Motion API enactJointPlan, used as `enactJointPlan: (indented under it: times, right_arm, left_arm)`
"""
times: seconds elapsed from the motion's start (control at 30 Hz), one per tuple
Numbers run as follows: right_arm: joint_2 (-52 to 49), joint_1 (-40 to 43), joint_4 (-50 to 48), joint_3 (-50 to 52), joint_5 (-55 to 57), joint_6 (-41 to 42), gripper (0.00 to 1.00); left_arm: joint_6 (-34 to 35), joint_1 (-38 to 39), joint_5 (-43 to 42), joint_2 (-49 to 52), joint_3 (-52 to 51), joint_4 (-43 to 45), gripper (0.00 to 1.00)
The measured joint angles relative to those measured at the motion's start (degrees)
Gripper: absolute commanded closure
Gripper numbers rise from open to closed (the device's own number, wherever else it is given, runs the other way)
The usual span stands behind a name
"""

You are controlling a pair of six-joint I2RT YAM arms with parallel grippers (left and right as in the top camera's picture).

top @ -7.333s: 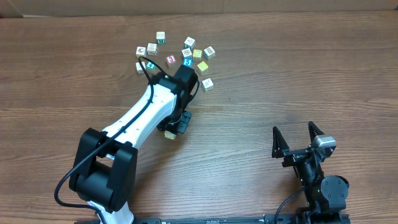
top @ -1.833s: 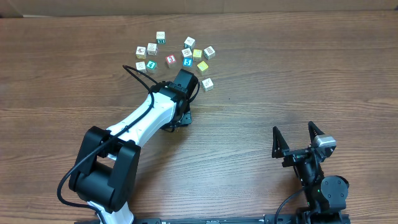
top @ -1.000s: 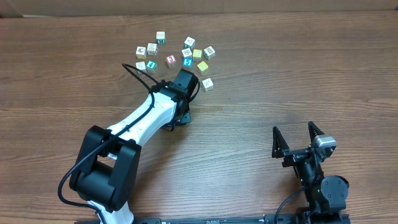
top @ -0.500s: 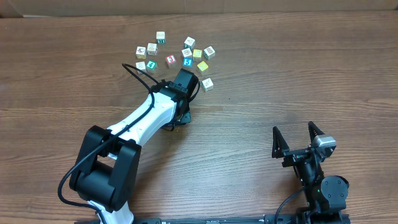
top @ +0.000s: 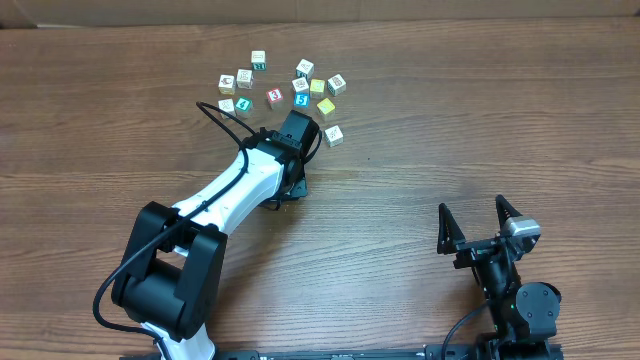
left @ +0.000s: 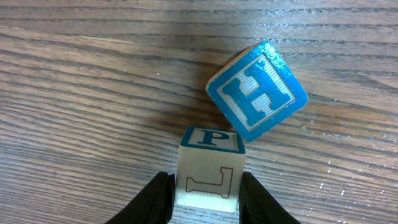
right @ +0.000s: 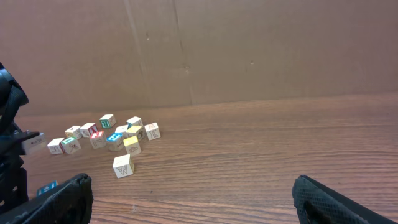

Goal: Form a circle

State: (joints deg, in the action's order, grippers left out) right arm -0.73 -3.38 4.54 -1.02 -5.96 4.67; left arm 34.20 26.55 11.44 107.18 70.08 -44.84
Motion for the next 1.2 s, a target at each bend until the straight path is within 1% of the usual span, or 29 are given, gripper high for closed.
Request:
enactJointPlan:
  times: [0.27,0.37,0.4,0.43,0.47,0.5,0.53,0.57,0.63,0.77,0.9,1.07,1.2]
  right_arm:
    - [0.00,0.00,-0.02,0.00,-0.02,0.00,0.00]
    - [0.00,0.00,-0.02,0.00,0.00,0.00,0.00]
    - [0.00,0.00,0.00,0.00,0.00,0.02,0.00]
    - [0.00,0.00,-0.02,0.00,0.00,0.00,0.00]
    - [0.00,0.00,-0.04,0.00,0.00,0.00,0.00]
    - [0.00,0.00,0.00,0.00,0.00,0.02,0.00]
    - [0.00,0.00,-0.02,0.00,0.00,0.00,0.00]
    - [0.00,0.00,-0.04,0.00,0.00,-0.02,0.00]
    - [0.00,0.00,-0.02,0.00,0.00,0.00,0.00]
    - [0.00,0.00,0.00,0.00,0.02,0.00,0.00]
    - [0.00,0.00,-0.02,0.00,0.02,0.00,0.00]
    - [0.00,0.00,-0.04,0.00,0.00,0.00,0.00]
    - [0.00,0.00,-0.02,0.00,-0.02,0.00,0.00]
  left_arm:
    - [0.00,0.00,0.00,0.00,0.00,0.37,0.68]
    - [0.02,0.00,0.00,0.00,0.00,0.37,0.63]
    - [0.00,0.00,0.00,0.00,0.00,0.37,0.60]
    - [-0.07,0.00,0.00,0.00,0.00,0.35,0.54]
    - [0.00,0.00,0.00,0.00,0.00,0.37,0.50]
    - [0.07,0.00,0.02,0.00,0.00,0.37,0.42]
    - [0.04,0.00,0.00,0.00,0.00,0.37,0.31]
    - [0.00,0.00,-0.04,0.00,0.00,0.35,0.25]
    - [0.15,0.00,-0.15,0.00,0.00,0.37,0.21]
    - [0.39,0.00,-0.46,0.00,0.09,0.04,0.19]
    - [0.37,-0.02,-0.57,0.00,3.43,-3.69,0.18]
    - [0.37,-1.53,-0.92,-0.02,15.43,-9.66,0.14]
    - [0.28,-5.51,-1.16,-0.04,24.63,-14.34,0.09]
